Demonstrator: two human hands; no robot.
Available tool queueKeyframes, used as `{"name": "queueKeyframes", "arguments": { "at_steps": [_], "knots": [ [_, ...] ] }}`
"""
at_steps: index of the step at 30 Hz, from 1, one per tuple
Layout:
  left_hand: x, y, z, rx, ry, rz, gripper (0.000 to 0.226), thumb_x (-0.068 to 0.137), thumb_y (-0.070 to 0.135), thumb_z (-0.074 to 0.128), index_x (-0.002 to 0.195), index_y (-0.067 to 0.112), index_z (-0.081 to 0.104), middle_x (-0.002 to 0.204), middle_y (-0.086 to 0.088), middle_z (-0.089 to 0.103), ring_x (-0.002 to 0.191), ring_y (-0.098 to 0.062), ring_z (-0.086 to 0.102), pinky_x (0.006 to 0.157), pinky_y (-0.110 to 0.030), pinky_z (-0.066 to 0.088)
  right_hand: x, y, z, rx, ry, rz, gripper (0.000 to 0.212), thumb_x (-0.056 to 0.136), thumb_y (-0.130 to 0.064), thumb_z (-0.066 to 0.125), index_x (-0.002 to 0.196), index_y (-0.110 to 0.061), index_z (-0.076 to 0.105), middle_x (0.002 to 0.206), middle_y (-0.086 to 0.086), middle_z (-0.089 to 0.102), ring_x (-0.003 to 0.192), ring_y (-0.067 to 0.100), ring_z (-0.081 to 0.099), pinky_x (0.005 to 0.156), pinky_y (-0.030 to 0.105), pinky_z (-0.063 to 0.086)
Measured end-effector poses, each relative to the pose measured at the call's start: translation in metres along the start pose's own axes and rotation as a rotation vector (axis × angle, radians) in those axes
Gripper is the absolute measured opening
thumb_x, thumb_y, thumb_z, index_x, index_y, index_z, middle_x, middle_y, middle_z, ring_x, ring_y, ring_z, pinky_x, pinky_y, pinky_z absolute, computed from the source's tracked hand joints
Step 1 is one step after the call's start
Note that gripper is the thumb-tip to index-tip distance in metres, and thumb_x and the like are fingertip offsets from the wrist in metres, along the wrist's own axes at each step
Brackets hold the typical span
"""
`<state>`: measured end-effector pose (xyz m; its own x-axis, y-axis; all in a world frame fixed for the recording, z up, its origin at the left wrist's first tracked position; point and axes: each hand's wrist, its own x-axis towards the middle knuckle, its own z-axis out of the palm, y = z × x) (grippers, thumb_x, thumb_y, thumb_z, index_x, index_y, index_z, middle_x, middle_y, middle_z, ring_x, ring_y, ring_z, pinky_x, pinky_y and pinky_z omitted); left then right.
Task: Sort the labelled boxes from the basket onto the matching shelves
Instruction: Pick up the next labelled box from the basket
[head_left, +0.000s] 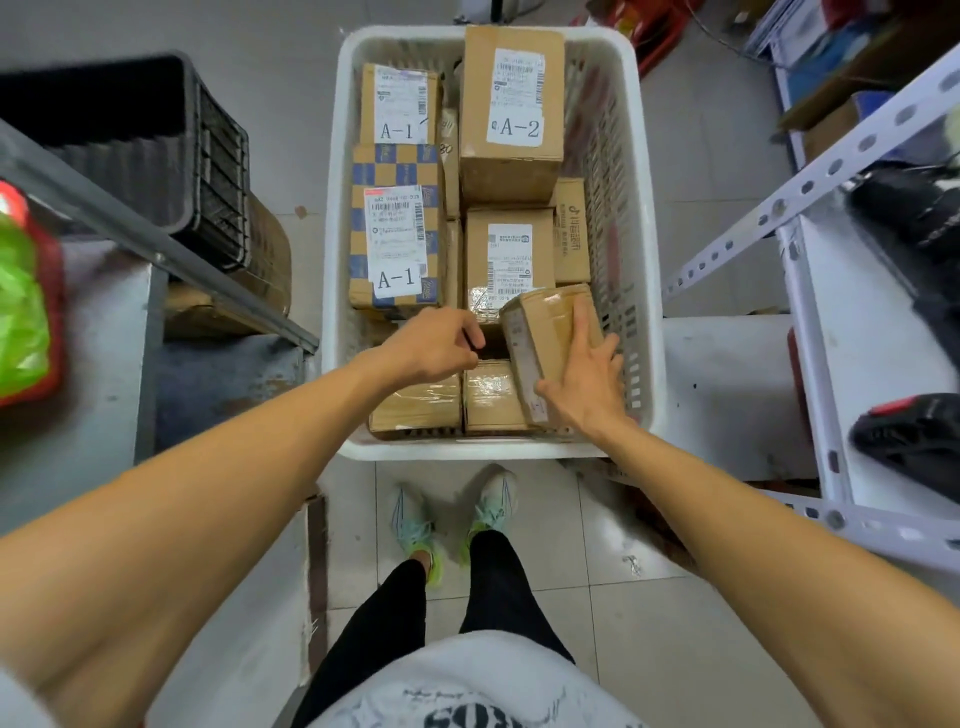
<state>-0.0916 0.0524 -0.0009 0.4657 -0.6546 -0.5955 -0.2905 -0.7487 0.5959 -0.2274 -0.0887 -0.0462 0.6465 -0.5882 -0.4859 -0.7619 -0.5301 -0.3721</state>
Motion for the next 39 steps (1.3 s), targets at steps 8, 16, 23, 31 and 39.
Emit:
{"name": "queueKeyframes", "arguments": {
  "at_steps": [8,16,23,31,39],
  "knots": [
    [-0.03,0.029,-0.042,0.045,0.105,0.127,0.018,0.088,0.011,0.062,0.106,0.016,0.063,0.096,0.0,0.066,0.09,-0.014,0.061,0.081,-0.027,0.047,-0.032,-0.012,-0.047,0.469,0.016,-0.031,0.115,0.08,-0.018,0.076,0.15,-0.046,-0.012,0.151,0.018,0.02,0.138,0.036,0.029,0.112,0.059,0.027],
    [-0.076,0.073,-0.082,0.196,0.126,0.363,0.017,0.091,0.015,0.06,0.106,0.021,0.062,0.102,0.0,0.065,0.093,-0.015,0.061,0.085,-0.036,0.052,-0.114,-0.013,-0.079,0.616,0.074,0.013,0.114,0.079,-0.035,0.074,0.145,-0.053,-0.017,0.155,0.009,0.021,0.141,0.031,0.026,0.114,0.057,0.026],
    [-0.124,0.112,-0.073,0.407,0.025,0.571,0.019,0.092,0.012,0.055,0.109,0.014,0.063,0.102,0.0,0.067,0.089,-0.014,0.06,0.073,-0.026,0.045,-0.181,0.004,-0.066,0.702,0.185,0.009,0.111,0.063,-0.05,0.069,0.122,-0.077,-0.021,0.153,0.006,0.027,0.139,0.03,0.03,0.114,0.058,0.025],
    [-0.17,0.164,-0.018,0.48,-0.027,0.761,0.02,0.092,0.017,0.058,0.111,0.014,0.063,0.104,-0.002,0.066,0.092,-0.017,0.061,0.076,-0.029,0.051,-0.283,0.041,-0.086,0.693,0.246,0.045,0.108,0.078,-0.034,0.068,0.141,-0.06,-0.017,0.154,0.003,0.019,0.139,0.021,0.024,0.117,0.04,0.022],
    [-0.231,0.227,0.086,0.6,-0.212,0.962,0.017,0.089,0.021,0.063,0.104,0.016,0.066,0.101,-0.002,0.067,0.095,-0.019,0.063,0.086,-0.037,0.053,-0.423,0.116,-0.07,0.676,0.49,0.191,0.104,0.088,-0.019,0.063,0.146,-0.051,-0.017,0.142,-0.005,0.023,0.116,0.014,0.03,0.097,0.029,0.025]
  ]
}}
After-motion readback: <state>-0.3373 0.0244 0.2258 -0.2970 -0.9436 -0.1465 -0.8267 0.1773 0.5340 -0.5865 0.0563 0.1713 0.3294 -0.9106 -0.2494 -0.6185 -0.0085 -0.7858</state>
